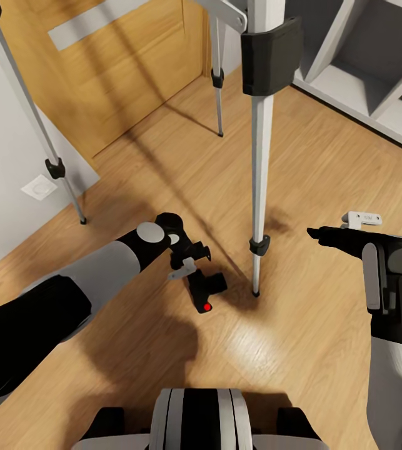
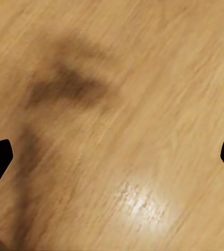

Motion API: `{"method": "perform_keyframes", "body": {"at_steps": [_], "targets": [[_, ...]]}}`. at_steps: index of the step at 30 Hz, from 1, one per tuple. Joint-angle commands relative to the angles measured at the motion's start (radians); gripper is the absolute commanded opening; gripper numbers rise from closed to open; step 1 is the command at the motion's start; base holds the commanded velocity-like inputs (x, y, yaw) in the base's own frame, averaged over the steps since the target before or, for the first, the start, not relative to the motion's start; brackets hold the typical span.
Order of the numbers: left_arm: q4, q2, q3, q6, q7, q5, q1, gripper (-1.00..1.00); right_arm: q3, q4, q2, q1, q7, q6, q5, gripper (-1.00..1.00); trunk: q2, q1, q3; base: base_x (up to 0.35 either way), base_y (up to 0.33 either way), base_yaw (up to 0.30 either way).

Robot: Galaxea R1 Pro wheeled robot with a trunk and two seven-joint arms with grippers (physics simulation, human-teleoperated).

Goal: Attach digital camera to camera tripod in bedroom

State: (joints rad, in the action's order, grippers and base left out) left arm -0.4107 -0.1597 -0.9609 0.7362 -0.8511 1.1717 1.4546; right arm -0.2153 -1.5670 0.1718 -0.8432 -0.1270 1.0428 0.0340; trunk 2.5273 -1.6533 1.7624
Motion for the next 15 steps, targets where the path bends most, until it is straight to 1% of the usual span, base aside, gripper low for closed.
{"method": "perform_keyframes", "body": {"at_steps": [1,5,15], "targets": [[-0.003,0.000,-0.005,0.002,0.002,0.007,0.000,1.00,-0.001,-0.001,0.000,-0.001,-0.002,0.004,0.003,1.00,0.000,0.000,0.002,0.000,0.000,0.000],[-0.006,-0.001,-0.007,0.002,0.011,0.019,0.000,1.00,-0.001,-0.001,0.000,-0.001,-0.002,0.004,0.003,1.00,0.000,0.000,0.006,0.000,0.000,0.000],[-0.009,0.000,-0.010,0.002,0.021,0.030,-0.002,1.00,-0.001,-0.001,0.000,-0.001,-0.002,0.004,0.003,1.00,0.000,0.000,0.010,0.000,0.000,0.000]]}}
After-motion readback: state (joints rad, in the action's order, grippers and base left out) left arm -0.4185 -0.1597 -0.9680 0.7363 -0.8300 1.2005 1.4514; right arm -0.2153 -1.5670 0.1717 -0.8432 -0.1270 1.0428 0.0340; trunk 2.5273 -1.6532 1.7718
